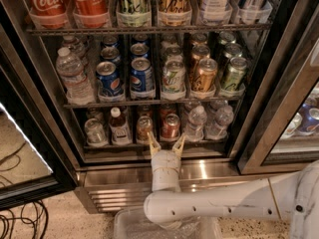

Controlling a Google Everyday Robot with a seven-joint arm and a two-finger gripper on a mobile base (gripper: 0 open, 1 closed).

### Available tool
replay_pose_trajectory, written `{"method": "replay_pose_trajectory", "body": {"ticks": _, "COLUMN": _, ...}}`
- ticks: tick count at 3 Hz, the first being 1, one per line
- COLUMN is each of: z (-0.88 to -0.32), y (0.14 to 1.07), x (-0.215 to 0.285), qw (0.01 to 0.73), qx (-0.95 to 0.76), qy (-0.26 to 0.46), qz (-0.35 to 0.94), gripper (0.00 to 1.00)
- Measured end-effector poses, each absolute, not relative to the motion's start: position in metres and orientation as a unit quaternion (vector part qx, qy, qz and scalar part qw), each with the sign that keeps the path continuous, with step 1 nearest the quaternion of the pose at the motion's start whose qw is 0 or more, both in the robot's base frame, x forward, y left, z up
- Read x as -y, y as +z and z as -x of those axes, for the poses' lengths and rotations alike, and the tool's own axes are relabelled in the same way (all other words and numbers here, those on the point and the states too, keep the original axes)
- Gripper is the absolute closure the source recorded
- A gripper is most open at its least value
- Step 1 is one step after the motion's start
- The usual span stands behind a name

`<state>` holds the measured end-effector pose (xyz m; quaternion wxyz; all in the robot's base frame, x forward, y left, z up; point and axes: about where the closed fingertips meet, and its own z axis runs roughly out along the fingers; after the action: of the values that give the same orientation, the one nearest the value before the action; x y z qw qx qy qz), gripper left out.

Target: Pick coke can from bottom shelf of fridge

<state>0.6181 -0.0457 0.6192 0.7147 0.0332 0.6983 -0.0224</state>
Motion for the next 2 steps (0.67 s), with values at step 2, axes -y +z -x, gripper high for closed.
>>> {"method": "replay_pose_trajectory", "body": {"ticks": 2, "z": -0.648, "y": 0.608, "x": 0.062, "qw": 0.717, "qx": -0.696, "qy": -0.011, "qz": -0.035, "gripper": 0.38}}
